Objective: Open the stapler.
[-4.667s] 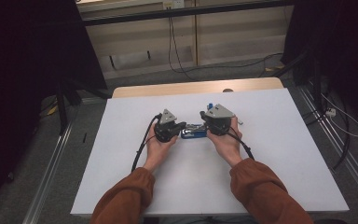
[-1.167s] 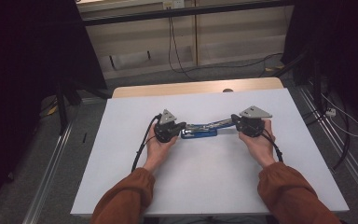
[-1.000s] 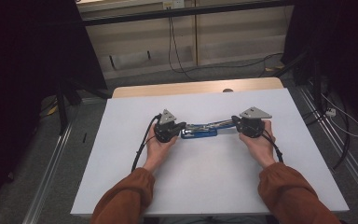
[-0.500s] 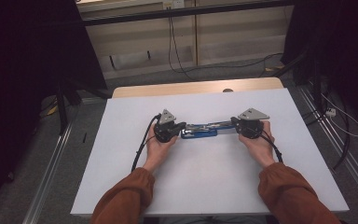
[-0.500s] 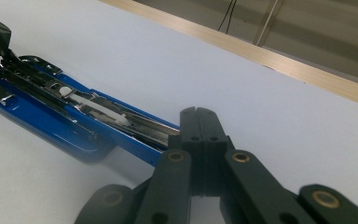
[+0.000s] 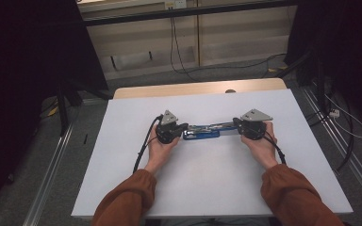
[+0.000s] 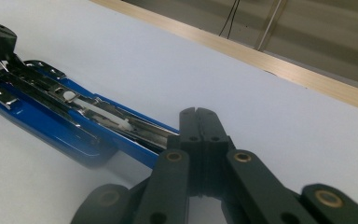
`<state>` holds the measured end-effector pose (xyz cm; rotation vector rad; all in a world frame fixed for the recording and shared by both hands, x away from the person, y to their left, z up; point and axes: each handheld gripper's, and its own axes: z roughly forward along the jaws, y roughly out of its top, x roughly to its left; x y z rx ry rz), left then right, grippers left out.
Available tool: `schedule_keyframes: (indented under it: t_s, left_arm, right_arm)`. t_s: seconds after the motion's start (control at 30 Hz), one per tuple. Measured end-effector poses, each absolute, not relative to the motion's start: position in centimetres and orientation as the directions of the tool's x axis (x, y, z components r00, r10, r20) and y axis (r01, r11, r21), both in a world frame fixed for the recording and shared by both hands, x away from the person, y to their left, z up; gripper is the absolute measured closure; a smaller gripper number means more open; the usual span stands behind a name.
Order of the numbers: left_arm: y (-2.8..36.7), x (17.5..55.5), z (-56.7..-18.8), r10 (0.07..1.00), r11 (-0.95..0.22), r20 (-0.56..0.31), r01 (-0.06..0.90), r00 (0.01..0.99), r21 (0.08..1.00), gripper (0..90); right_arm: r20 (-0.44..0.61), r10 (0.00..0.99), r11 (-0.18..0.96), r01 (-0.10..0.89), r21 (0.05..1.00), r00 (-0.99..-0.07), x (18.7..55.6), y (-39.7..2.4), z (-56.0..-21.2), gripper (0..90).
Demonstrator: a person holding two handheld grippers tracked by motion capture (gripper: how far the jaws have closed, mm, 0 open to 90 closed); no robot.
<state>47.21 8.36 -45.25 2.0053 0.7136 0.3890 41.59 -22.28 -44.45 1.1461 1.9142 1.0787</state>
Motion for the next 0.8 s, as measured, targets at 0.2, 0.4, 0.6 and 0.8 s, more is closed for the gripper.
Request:
schedule_keyframes:
  t_s: [0.2, 0.4, 0.6, 0.8]
  left_arm:
    - [8.44, 47.17, -45.01, 0.623, -0.376, -0.019, 0.321, 0.782, 0.870, 89.1]
    - [8.37, 47.04, -44.82, 0.624, -0.372, -0.015, 0.314, 0.781, 0.874, 88.7]
    - [8.54, 47.12, -44.74, 0.619, -0.363, -0.019, 0.307, 0.785, 0.880, 87.4]
    - [8.56, 46.98, -44.60, 0.623, -0.347, -0.030, 0.310, 0.782, 0.885, 79.1]
  right_arm:
    - [-0.097, 0.901, 0.249, 0.321, 0.914, -0.423, 41.41, -22.22, -44.17, 85.7]
    - [-0.069, 0.894, 0.234, 0.329, 0.915, -0.442, 41.46, -22.03, -44.37, 80.7]
    - [-0.016, 0.898, 0.178, 0.330, 0.927, -0.440, 41.50, -22.26, -44.23, 66.9]
    - [0.013, 0.909, 0.144, 0.344, 0.928, -0.416, 41.65, -22.34, -44.36, 48.4]
